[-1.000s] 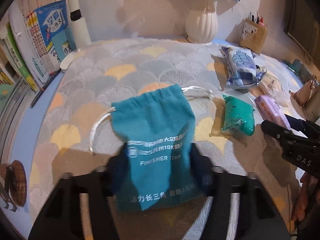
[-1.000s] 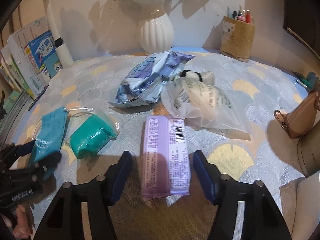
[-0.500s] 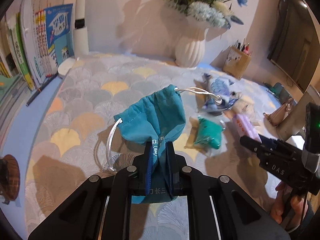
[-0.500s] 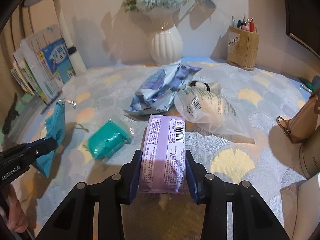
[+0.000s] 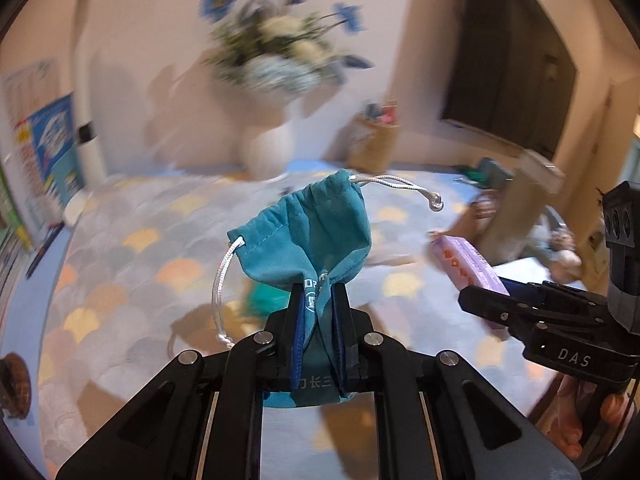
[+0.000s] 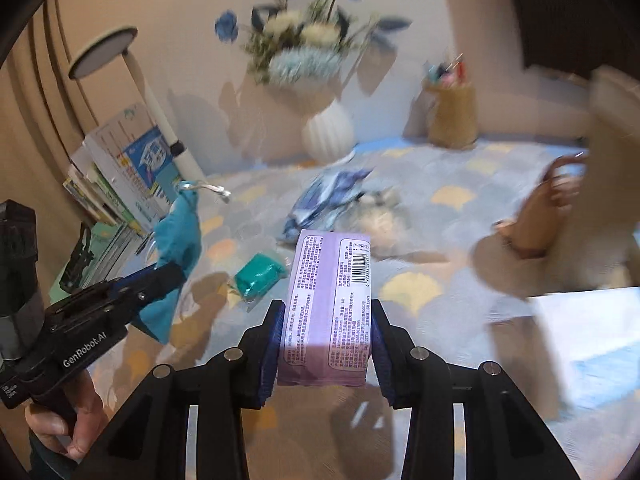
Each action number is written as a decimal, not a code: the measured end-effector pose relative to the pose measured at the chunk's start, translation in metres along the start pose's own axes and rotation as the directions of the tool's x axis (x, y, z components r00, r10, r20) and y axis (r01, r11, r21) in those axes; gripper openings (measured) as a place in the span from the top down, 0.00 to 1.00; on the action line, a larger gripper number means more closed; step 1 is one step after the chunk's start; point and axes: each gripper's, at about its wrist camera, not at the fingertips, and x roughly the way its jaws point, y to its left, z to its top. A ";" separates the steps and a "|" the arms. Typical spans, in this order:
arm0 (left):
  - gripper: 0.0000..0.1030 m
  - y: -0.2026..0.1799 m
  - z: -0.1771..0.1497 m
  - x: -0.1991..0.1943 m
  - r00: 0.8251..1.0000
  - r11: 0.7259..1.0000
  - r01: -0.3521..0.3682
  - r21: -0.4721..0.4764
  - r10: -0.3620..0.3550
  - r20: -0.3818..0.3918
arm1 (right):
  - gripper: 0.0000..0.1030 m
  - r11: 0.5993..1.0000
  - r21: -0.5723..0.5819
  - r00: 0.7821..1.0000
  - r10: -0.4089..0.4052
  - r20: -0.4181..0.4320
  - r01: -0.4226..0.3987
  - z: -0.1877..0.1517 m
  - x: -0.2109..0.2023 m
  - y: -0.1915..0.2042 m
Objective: Organize soft objects
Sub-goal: 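Lift the drawstring bag and purple packet and carry them toward the plate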
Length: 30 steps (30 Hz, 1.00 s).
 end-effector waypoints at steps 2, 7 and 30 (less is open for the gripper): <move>0.90 -0.024 0.003 -0.006 1.000 0.999 0.013 0.042 -0.013 0.017 | 0.62 1.000 0.000 0.999 -0.032 0.012 0.032 -0.001 -0.019 -0.009; 0.90 -0.083 0.004 -0.015 0.996 0.990 0.085 0.111 -0.088 0.019 | 0.62 0.997 0.034 0.997 -0.071 0.036 0.070 -0.006 -0.073 -0.044; 0.90 -0.359 0.076 0.058 0.922 0.866 0.384 0.318 -0.377 -0.087 | 0.62 0.822 0.478 0.862 -0.455 0.224 0.310 0.005 -0.247 -0.288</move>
